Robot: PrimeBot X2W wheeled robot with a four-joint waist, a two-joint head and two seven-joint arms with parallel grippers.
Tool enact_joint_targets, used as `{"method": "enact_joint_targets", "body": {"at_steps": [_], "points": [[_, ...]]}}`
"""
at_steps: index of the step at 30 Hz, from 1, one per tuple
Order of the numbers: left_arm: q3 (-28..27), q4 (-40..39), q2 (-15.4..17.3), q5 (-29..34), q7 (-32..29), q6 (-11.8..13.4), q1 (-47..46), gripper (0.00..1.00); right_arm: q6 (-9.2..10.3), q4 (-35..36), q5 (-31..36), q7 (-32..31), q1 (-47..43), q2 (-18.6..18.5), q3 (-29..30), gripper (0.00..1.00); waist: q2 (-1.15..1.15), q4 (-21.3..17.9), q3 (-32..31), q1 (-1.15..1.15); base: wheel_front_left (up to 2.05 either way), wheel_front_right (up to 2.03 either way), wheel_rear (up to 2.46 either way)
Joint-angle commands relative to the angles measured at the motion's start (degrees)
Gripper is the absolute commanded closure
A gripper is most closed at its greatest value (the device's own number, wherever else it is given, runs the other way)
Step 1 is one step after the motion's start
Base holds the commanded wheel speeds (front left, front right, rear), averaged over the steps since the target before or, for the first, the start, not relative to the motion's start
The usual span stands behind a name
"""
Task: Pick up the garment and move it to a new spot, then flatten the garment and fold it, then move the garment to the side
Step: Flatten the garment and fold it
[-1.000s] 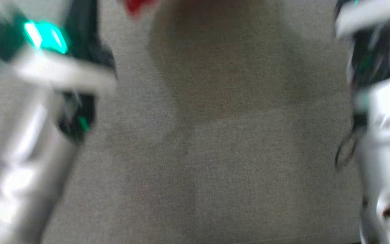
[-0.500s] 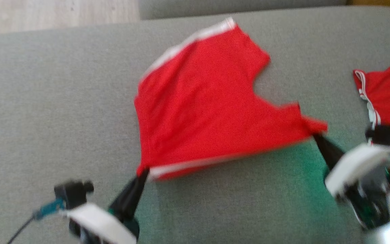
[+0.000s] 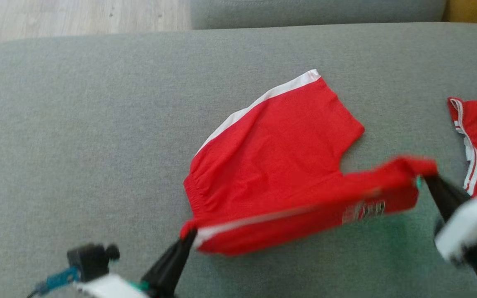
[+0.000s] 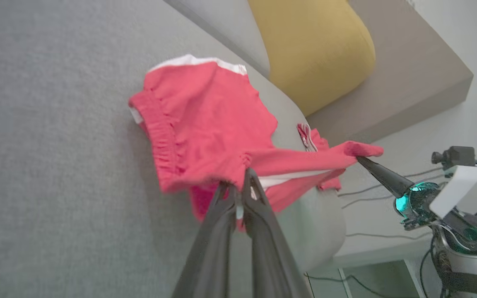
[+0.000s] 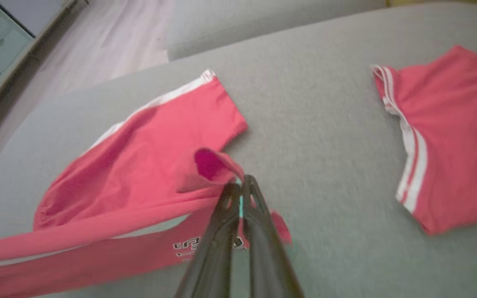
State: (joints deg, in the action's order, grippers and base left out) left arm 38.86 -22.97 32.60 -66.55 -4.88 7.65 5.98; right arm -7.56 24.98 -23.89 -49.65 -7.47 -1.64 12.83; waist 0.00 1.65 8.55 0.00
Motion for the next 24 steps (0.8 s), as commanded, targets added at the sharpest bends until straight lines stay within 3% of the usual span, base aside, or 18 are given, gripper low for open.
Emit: {"method": "enact_joint_targets", "body": {"at_steps": [1,6,13,24], "points": [[-3.74,1.18,-0.7,0.33,1.66,0.77,-4.99,1.0,0.08,-0.23,1.24,2.06,7.55,-1.3,-0.87,1.0,0.0,0.4,0.54,0.0,0.0,0.0,0.0],[-4.68,9.64,-6.45,1.33,3.84,0.55,-12.4,1.0,0.08,-11.89,1.12,5.64,20.79,-1.27,-4.9,1.0,0.0,1.62,2.53,0.0,0.0,0.0,0.0],[-4.38,23.48,-13.33,2.87,5.95,-1.92,-22.78,1.0,0.08,-28.26,2.09,11.73,36.57,-2.86,-8.37,1.0,0.0,4.82,6.93,0.0,0.0,0.0,0.0],[-3.04,38.53,-20.3,7.08,11.74,-5.34,-32.61,1.0,0.08,-45.26,4.2,19.68,48.61,-5.07,-11.33,1.0,0.0,7.64,11.92,0.0,0.0,0.0,0.0]]}}
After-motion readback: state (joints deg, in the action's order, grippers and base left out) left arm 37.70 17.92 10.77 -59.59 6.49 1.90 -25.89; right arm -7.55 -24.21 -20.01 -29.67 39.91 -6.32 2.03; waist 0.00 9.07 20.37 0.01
